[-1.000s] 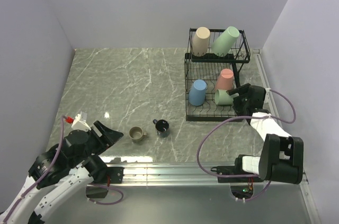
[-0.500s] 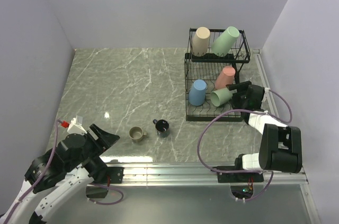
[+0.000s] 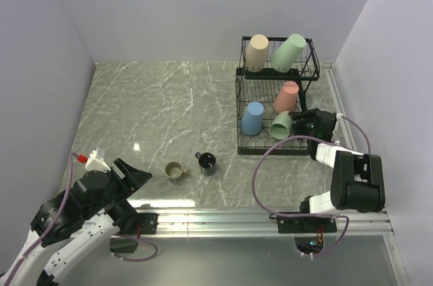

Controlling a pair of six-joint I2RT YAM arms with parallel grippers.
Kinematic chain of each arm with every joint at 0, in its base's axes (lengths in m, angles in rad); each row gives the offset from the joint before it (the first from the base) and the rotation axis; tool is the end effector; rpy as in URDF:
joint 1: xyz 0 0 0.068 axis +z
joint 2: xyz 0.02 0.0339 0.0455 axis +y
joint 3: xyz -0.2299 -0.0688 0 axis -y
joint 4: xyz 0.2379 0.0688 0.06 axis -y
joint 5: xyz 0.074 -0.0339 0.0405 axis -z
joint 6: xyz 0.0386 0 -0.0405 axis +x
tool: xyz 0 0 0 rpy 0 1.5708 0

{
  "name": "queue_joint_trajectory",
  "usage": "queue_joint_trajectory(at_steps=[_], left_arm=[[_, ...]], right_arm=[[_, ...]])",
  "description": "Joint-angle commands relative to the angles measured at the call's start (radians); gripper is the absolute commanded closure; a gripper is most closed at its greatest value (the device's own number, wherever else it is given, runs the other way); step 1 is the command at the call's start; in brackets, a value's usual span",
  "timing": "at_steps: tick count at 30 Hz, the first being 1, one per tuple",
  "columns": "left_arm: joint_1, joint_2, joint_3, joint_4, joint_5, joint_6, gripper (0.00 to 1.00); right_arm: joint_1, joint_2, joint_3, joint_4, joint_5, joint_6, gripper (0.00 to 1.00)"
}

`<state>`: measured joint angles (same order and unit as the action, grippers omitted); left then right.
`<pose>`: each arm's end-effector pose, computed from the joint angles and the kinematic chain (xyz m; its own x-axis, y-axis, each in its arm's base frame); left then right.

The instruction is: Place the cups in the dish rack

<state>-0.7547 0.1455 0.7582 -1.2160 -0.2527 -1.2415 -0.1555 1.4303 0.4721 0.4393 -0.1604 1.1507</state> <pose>0.0389 -0.0234 0.2695 -0.6194 -0.6752 -0.4005 -0.2251 0.6415 -0.7334 0.2687 -0.0359 0.1254 -0.1853 0.9414 -0.2818 0.4538 0.3364 0.8252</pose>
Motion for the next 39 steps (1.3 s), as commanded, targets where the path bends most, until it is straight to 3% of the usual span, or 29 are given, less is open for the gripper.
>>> queue_joint_trajectory(at_steps=[1, 4, 7, 20, 39], left_arm=[[0.005, 0.029, 0.013, 0.033, 0.003, 0.020, 0.25], [0.005, 0.028, 0.004, 0.045, 0.006, 0.024, 0.25], [0.005, 0.020, -0.010, 0.055, 0.006, 0.020, 0.25], [0.005, -0.034, -0.102, 0.153, 0.015, 0.011, 0.25], [0.003, -0.099, -0.112, 0.191, 0.041, 0.048, 0.23]], right_arm=[[-0.001, 0.039, -0.001, -0.186, 0.028, -0.065, 0.29], [0.011, 0.012, 0.040, -0.262, 0.035, -0.103, 0.20], [0.027, -0.048, 0.057, -0.322, 0.044, -0.141, 0.16], [0.025, -0.471, 0.145, -0.740, 0.064, -0.324, 0.15], [0.034, -0.691, 0.198, -1.007, -0.113, -0.023, 0.14]])
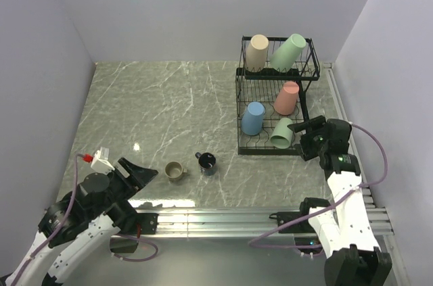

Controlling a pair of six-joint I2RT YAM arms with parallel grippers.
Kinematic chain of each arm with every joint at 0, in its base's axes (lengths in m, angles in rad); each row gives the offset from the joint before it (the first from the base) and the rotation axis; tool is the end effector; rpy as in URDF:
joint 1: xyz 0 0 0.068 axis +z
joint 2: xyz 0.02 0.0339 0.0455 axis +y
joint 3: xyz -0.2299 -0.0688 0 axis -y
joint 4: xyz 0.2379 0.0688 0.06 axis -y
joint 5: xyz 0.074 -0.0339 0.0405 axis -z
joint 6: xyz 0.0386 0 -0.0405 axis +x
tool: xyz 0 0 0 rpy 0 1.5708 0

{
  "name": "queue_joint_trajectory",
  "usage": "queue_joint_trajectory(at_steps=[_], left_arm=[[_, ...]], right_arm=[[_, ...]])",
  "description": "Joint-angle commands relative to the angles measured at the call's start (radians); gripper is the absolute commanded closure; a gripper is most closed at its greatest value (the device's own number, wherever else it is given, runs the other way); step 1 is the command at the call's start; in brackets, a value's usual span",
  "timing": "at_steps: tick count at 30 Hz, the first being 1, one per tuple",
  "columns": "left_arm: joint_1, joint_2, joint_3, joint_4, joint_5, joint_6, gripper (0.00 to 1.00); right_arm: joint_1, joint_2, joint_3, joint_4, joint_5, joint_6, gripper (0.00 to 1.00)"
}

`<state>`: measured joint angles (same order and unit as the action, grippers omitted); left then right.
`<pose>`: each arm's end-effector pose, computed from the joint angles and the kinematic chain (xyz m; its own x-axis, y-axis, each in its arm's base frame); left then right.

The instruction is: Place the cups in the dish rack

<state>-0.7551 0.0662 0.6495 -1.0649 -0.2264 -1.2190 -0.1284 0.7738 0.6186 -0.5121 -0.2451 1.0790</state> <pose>0.0460 -0.0314 0.2581 -0.6072 -0.6848 -0.4030 -0.1364 0.5895 -0.7961 0.1871 -0.0147 0.2277 -0.3470 0.9070 -0.2385 0.5104 0.3960 0.7633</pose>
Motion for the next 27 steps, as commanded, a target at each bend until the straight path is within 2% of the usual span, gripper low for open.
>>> queue_joint_trajectory(at_steps=[1, 8, 11, 16, 27], left_arm=[[0.003, -0.031, -0.004, 0.042, 0.016, 0.029, 0.23], [0.005, -0.046, -0.008, 0.054, 0.029, 0.042, 0.22], [0.005, -0.048, -0.008, 0.054, 0.030, 0.044, 0.22], [0.005, -0.057, -0.008, 0.056, 0.035, 0.049, 0.22], [0.005, -0.062, -0.004, 0.043, 0.019, 0.035, 0.22]], right_arm=[[0.009, -0.041, 0.055, -0.065, -0.022, 0.055, 0.14], [0.042, -0.030, -0.022, 0.027, -0.005, 0.180, 0.14], [0.105, 0.007, -0.034, 0.076, 0.033, 0.231, 0.14], [0.213, 0.100, -0.003, 0.116, 0.150, 0.275, 0.14], [0.248, 0.151, -0.057, 0.194, 0.357, 0.351, 0.16]])
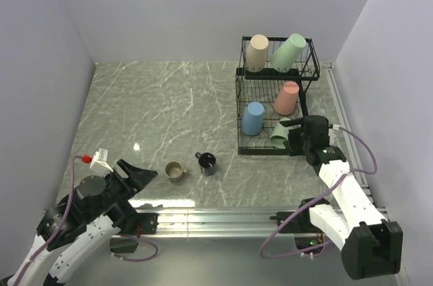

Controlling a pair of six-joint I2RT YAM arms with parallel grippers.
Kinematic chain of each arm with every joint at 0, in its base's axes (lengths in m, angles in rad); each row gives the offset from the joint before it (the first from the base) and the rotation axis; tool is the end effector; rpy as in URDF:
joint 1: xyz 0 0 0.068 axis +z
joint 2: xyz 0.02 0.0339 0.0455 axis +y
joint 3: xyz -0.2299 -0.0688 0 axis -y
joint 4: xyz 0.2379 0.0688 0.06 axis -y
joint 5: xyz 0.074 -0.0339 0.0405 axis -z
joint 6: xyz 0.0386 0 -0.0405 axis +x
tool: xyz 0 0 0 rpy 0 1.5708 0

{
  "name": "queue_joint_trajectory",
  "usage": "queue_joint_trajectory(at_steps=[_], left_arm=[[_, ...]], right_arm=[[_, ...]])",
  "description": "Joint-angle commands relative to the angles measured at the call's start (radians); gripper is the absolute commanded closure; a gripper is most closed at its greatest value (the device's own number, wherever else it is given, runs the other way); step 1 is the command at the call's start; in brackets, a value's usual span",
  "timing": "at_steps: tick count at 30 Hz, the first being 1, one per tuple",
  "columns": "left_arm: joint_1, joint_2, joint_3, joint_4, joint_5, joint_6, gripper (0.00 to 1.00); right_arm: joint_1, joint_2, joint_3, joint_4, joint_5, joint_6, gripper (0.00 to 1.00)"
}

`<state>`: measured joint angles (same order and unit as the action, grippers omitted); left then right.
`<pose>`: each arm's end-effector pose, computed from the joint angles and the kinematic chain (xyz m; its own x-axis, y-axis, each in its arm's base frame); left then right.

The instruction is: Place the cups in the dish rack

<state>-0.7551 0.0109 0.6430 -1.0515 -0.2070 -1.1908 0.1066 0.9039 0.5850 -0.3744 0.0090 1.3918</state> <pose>0.0409 -0.0276 0.2595 -0.6059 -0.6778 -0.4165 -0.0773 0.5712 -0.8171 0.2080 0.0219 0.2046 -0.2111 0.9670 -0.1426 0.6076 0.2441 0.7558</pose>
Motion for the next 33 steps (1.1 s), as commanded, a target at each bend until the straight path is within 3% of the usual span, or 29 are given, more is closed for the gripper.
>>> queue_joint_trajectory(at_steps=[1, 11, 17, 20, 21, 22, 23, 24, 33], left_arm=[[0.003, -0.008, 0.003, 0.030, -0.002, 0.007, 0.22], [0.005, -0.043, 0.004, 0.027, -0.009, 0.000, 0.22], [0.005, -0.045, 0.007, 0.028, 0.000, 0.014, 0.21], [0.003, -0.040, 0.009, 0.028, 0.001, 0.023, 0.21], [0.003, -0.038, 0.009, 0.030, 0.001, 0.023, 0.21], [0.003, -0.037, 0.010, 0.028, 0.001, 0.025, 0.21], [0.003, -0.037, 0.012, 0.027, 0.000, 0.025, 0.21], [0.003, -0.035, 0.012, 0.025, 0.000, 0.025, 0.21], [0.003, -0.019, 0.058, 0.030, -0.017, 0.046, 0.22]], right_arm=[[0.012, 0.027, -0.028, 0.063, 0.112, 0.050, 0.17], [0.010, 0.147, 0.007, 0.132, 0.186, 0.075, 0.19], [-0.027, 0.155, 0.015, 0.107, 0.206, 0.085, 0.32], [-0.033, 0.150, 0.004, 0.114, 0.210, 0.084, 0.48], [-0.035, 0.148, 0.000, 0.120, 0.210, 0.087, 0.64], [-0.033, 0.147, -0.010, 0.121, 0.209, 0.087, 0.72], [-0.035, 0.145, -0.013, 0.121, 0.206, 0.085, 0.88], [-0.035, 0.145, -0.014, 0.117, 0.203, 0.085, 0.97], [-0.048, 0.015, -0.045, 0.039, 0.164, 0.047, 1.00]])
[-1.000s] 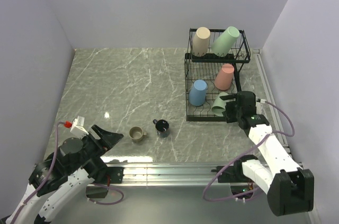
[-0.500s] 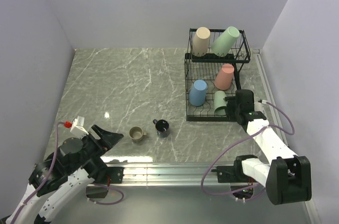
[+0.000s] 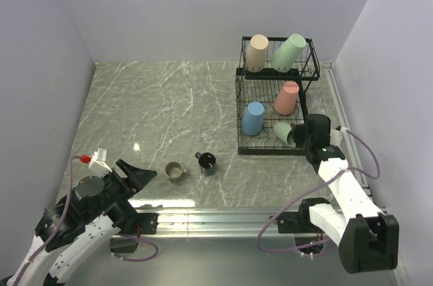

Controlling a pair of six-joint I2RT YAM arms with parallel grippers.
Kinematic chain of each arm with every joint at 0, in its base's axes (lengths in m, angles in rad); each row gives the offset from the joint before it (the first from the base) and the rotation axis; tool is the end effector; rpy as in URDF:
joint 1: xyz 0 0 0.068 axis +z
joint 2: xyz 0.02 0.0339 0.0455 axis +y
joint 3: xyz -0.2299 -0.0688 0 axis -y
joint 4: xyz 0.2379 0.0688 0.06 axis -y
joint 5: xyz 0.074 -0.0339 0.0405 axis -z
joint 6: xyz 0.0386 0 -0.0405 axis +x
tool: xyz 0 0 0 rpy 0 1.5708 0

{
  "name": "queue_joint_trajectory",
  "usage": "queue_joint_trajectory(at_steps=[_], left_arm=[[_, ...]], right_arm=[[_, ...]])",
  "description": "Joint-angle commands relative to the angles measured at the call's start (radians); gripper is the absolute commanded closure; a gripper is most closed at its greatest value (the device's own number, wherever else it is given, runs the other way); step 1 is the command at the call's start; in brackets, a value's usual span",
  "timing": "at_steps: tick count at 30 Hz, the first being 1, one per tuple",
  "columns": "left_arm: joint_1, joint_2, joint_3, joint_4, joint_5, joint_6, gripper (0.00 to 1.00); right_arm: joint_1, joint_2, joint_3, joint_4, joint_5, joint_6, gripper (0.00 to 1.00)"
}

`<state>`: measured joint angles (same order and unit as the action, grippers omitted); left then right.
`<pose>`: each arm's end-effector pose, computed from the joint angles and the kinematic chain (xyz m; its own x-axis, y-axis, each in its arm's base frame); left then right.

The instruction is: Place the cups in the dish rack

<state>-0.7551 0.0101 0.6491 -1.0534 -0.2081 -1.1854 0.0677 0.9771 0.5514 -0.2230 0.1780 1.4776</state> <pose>0.0401 -0.0268 0.2609 -0.6040 -0.6766 -0.4212 -0.0714 0.5723 -0.8169 0.2220 0.0082 0.1928 0.0178 0.9834 -0.1807 0.6071 0.1330 0.7835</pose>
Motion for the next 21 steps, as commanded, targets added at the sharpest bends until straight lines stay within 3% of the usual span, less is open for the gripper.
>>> queue_joint_trajectory(at_steps=[1, 5, 10, 11, 15, 21], left_arm=[[0.003, -0.018, 0.082, 0.042, -0.020, 0.049, 0.20], [0.002, 0.103, 0.161, 0.139, 0.035, 0.110, 0.14], [0.002, 0.393, 0.230, 0.415, 0.286, 0.234, 0.02], [0.002, 0.446, 0.245, 0.514, 0.374, 0.245, 0.01], [0.003, 0.735, 0.334, 0.717, 0.510, 0.309, 0.01], [0.005, 1.020, 0.400, 0.984, 0.709, 0.257, 0.01]], right_arm=[[-0.011, -0.075, -0.008, -0.119, -0.020, -0.057, 1.00], [-0.016, -0.199, 0.005, -0.174, -0.069, -0.094, 1.00], [-0.019, -0.307, 0.030, -0.184, -0.211, -0.140, 1.00], [-0.019, -0.339, 0.027, -0.167, -0.288, -0.138, 1.00], [-0.017, -0.416, 0.028, -0.077, -0.440, -0.117, 1.00], [-0.017, -0.563, 0.093, -0.052, -0.560, -0.085, 1.00]])
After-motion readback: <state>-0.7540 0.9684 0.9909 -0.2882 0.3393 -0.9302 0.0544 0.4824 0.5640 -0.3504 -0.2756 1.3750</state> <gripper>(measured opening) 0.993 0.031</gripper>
